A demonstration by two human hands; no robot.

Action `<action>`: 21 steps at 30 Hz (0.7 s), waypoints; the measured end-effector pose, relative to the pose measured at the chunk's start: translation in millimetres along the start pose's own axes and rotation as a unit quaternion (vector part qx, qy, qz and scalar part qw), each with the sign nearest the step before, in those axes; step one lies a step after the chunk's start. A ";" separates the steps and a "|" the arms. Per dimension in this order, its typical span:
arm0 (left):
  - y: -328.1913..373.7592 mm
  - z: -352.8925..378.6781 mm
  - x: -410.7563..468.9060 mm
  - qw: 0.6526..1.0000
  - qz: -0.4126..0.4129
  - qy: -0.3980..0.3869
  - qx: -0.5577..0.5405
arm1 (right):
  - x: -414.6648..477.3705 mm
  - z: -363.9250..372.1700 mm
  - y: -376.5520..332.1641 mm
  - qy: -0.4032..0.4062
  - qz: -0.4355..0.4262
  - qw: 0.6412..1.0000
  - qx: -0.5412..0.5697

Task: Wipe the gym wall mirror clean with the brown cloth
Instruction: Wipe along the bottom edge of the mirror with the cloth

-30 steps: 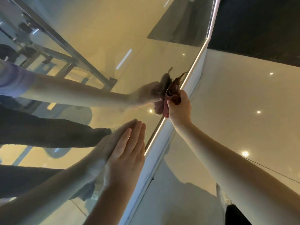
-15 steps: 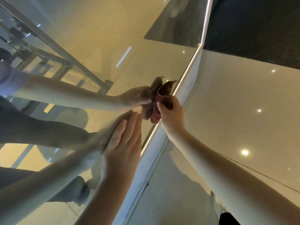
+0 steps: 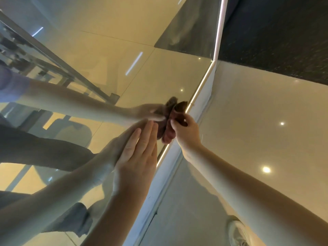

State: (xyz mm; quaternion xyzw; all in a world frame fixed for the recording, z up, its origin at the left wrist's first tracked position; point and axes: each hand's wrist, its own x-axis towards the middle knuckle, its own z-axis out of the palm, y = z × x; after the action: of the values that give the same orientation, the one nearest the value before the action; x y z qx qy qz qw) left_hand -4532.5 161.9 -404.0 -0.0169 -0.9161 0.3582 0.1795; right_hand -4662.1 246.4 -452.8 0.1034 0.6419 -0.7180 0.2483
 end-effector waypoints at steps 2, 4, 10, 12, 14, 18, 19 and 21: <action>1.1 3.5 7.6 1.000 -0.003 -0.006 0.006 | 17.4 -5.5 -19.6 0.013 -0.025 1.000 0.010; 2.4 6.7 13.7 1.000 0.000 -0.011 0.011 | 29.1 -7.9 -23.1 0.011 -0.030 0.999 -0.008; 12.1 15.4 36.8 1.000 -0.006 0.010 0.018 | 40.7 -9.8 4.4 0.028 0.029 0.998 -0.046; 13.3 17.6 45.9 1.000 -0.011 0.008 0.013 | 40.8 -9.2 7.1 0.019 0.046 0.998 -0.045; 14.5 19.0 52.8 1.000 -0.005 0.012 0.011 | 40.3 -9.1 1.2 0.015 0.062 0.997 -0.037; 13.8 20.4 63.7 1.000 -0.003 -0.002 0.005 | 60.2 -17.3 -34.9 0.024 0.005 0.999 -0.024; 13.4 20.8 65.9 1.000 0.001 -0.008 0.004 | 67.5 -20.5 -44.3 0.031 -0.024 0.999 -0.017; 14.4 24.4 69.4 1.000 0.012 -0.020 0.010 | 79.9 -23.8 -55.4 0.043 -0.067 0.997 -0.013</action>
State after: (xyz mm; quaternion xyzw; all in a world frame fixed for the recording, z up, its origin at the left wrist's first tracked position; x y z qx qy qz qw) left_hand -4607.1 167.9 -408.1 -0.0194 -0.9157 0.3694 0.1572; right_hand -4761.6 254.6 -445.6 0.0877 0.6671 -0.7192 0.1733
